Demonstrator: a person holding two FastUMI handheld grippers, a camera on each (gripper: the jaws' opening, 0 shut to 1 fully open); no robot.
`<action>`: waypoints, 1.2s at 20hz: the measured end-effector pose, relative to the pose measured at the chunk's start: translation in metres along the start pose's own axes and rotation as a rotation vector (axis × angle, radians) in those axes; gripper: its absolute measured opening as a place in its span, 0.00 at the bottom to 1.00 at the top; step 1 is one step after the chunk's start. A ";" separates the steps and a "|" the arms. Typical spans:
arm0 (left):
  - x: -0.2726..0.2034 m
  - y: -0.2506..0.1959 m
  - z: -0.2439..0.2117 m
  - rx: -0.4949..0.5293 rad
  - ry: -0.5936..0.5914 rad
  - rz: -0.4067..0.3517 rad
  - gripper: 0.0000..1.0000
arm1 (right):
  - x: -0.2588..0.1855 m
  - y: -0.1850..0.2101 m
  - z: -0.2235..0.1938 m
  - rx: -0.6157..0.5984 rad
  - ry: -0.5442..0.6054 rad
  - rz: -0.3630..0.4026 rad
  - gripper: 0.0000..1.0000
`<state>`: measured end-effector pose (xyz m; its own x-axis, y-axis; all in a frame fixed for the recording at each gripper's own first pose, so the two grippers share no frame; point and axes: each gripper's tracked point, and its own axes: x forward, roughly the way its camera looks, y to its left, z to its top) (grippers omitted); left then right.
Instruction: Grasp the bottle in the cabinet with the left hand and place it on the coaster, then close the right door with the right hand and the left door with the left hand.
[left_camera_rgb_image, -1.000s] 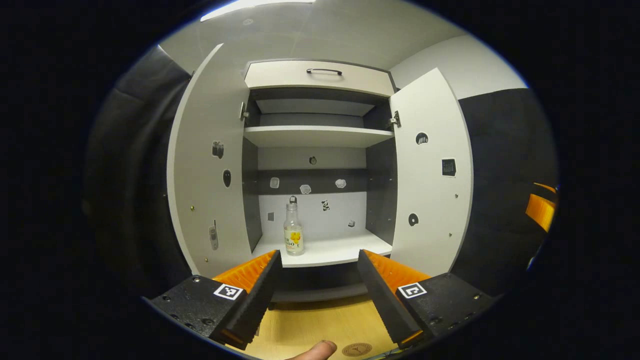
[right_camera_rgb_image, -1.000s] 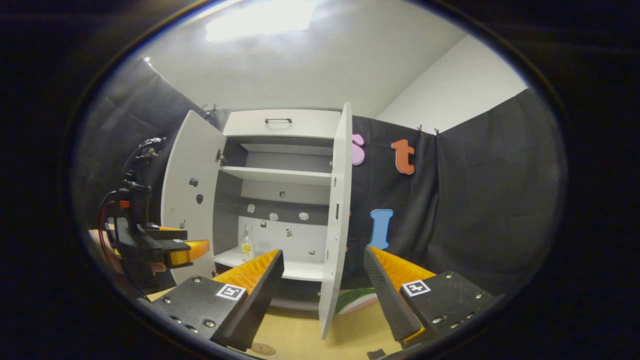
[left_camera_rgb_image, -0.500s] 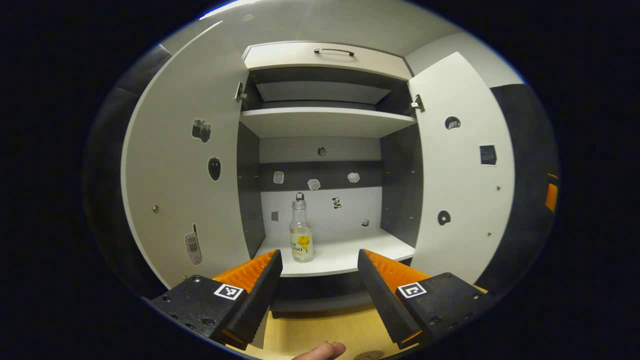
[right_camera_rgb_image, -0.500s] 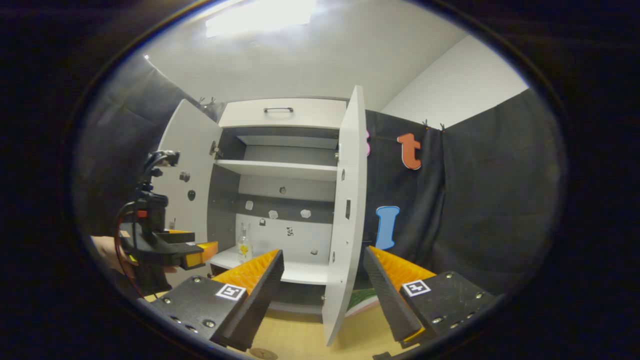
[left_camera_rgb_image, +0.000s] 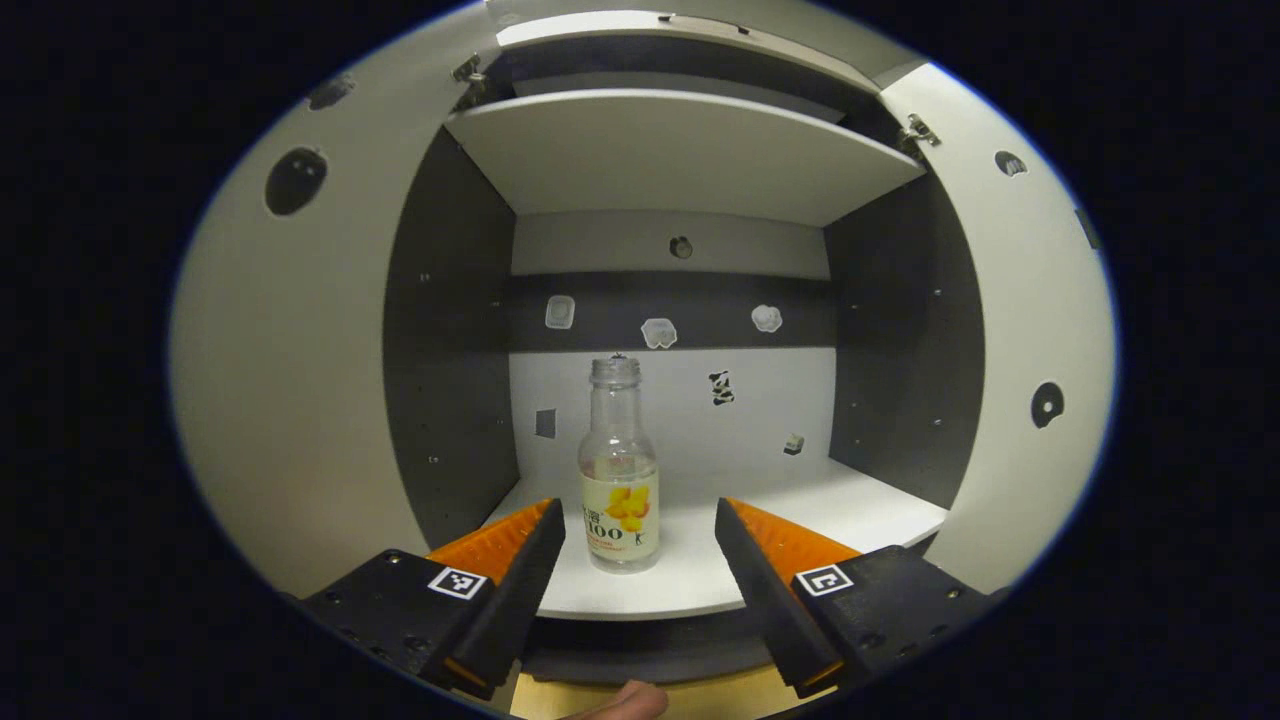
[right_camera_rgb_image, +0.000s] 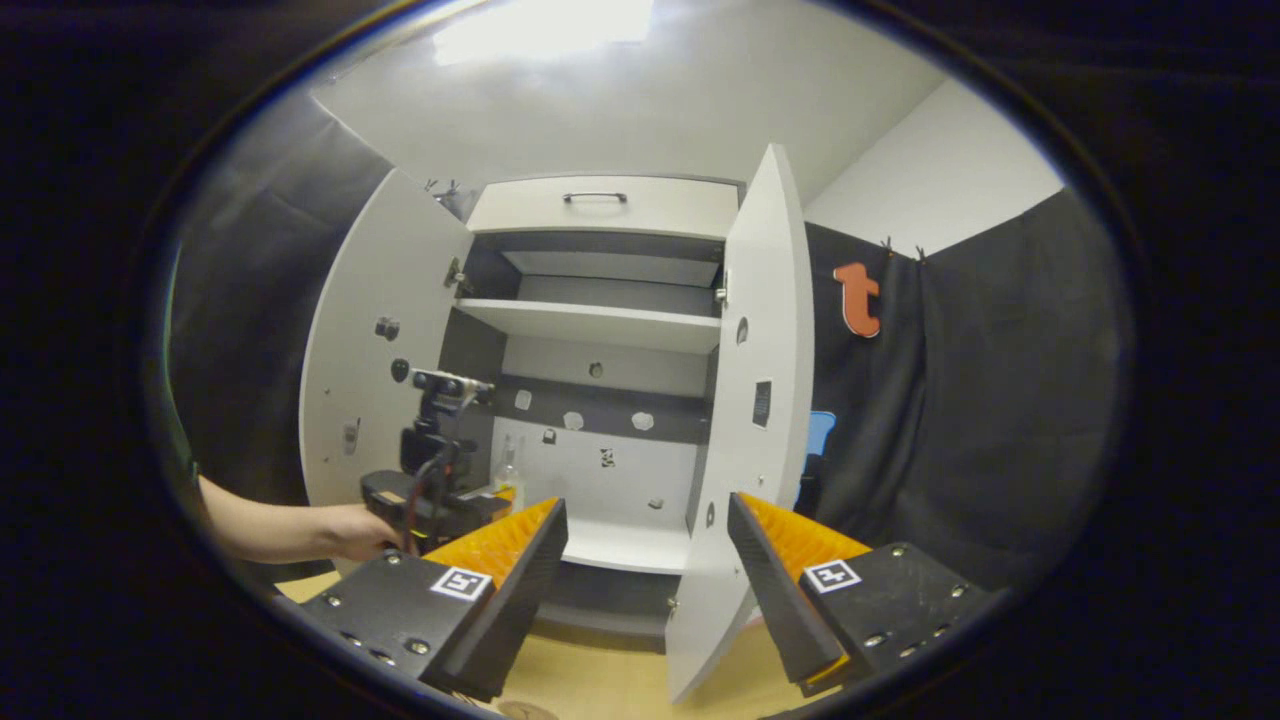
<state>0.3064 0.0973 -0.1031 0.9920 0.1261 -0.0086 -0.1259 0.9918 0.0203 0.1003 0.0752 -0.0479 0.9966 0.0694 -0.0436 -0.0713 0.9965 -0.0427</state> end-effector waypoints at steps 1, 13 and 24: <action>0.014 0.003 -0.005 0.011 0.008 0.009 0.96 | 0.001 0.002 0.000 -0.009 0.001 -0.003 0.98; 0.079 0.009 -0.020 -0.072 0.053 0.005 0.79 | -0.002 -0.011 -0.032 0.019 0.071 -0.147 0.98; -0.077 -0.063 0.031 -0.037 -0.027 -0.264 0.78 | -0.046 -0.008 -0.023 0.096 0.042 -0.170 0.94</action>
<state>0.2384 0.0245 -0.0728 0.9904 -0.1373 0.0182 0.1376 0.9904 -0.0159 0.0542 0.0630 -0.0681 0.9913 -0.1003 -0.0852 0.1042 0.9936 0.0426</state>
